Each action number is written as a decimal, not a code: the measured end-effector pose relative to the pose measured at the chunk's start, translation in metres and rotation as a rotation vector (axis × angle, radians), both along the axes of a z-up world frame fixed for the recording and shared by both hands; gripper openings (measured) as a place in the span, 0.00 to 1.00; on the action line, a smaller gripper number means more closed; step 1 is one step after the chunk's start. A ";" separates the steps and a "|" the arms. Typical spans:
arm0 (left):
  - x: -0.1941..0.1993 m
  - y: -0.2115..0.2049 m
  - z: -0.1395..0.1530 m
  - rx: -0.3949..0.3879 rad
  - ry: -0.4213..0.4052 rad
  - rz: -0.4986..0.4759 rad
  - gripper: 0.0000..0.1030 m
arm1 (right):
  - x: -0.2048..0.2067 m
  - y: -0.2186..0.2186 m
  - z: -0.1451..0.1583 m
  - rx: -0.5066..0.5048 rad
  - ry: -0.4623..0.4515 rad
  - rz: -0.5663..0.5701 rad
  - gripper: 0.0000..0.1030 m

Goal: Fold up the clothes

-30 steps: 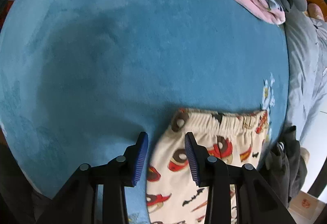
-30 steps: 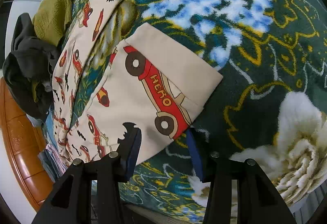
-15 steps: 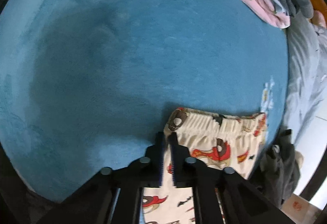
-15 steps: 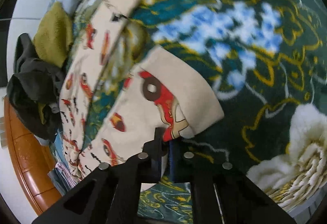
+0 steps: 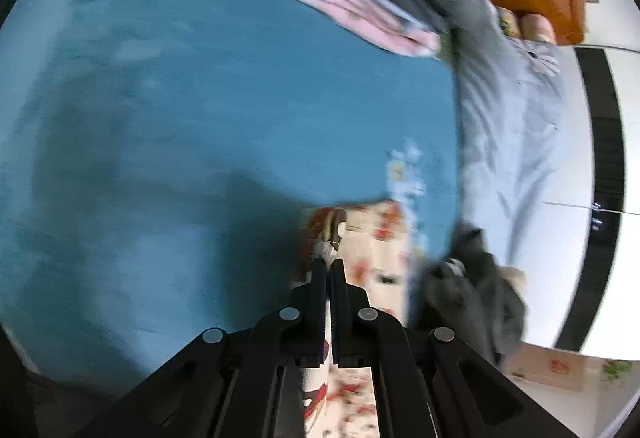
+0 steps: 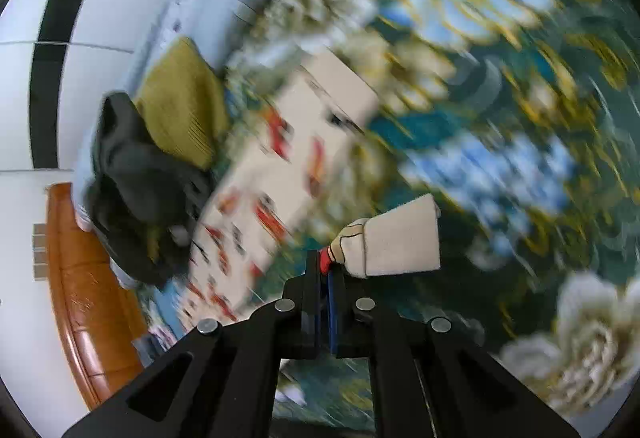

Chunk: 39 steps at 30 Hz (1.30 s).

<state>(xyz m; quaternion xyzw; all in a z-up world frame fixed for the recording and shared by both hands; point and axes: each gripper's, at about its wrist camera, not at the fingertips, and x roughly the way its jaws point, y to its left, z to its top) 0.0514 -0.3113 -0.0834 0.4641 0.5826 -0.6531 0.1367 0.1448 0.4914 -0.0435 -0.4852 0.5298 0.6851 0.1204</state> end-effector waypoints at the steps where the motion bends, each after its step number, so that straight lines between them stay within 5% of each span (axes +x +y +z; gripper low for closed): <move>1: -0.010 0.005 0.004 0.016 0.013 -0.009 0.01 | -0.012 0.004 0.001 -0.012 0.003 -0.016 0.02; 5: -0.061 0.024 0.020 0.042 0.026 -0.075 0.01 | -0.059 0.022 -0.010 -0.097 -0.060 -0.062 0.02; 9: -0.102 0.045 0.029 0.032 -0.001 -0.139 0.01 | -0.106 0.028 -0.013 -0.074 -0.104 -0.051 0.02; 19: -0.152 0.059 -0.002 0.036 0.059 -0.146 0.03 | -0.150 0.037 -0.040 -0.054 -0.137 -0.093 0.05; 22: -0.153 0.055 -0.008 0.039 0.094 -0.165 0.11 | -0.157 0.030 -0.044 -0.034 -0.111 -0.043 0.05; 26: -0.148 0.048 -0.005 0.026 0.173 -0.204 0.34 | -0.154 0.029 -0.030 0.043 -0.058 0.002 0.23; 29: -0.130 0.039 -0.004 -0.068 0.171 -0.217 0.48 | -0.135 0.028 -0.015 0.083 0.004 0.038 0.31; 31: -0.115 0.034 -0.016 -0.120 0.121 -0.220 0.49 | -0.113 0.029 -0.011 0.127 0.006 0.061 0.43; 39: -0.080 0.045 -0.074 -0.073 0.013 -0.193 0.49 | -0.078 0.026 -0.045 0.111 -0.013 0.037 0.44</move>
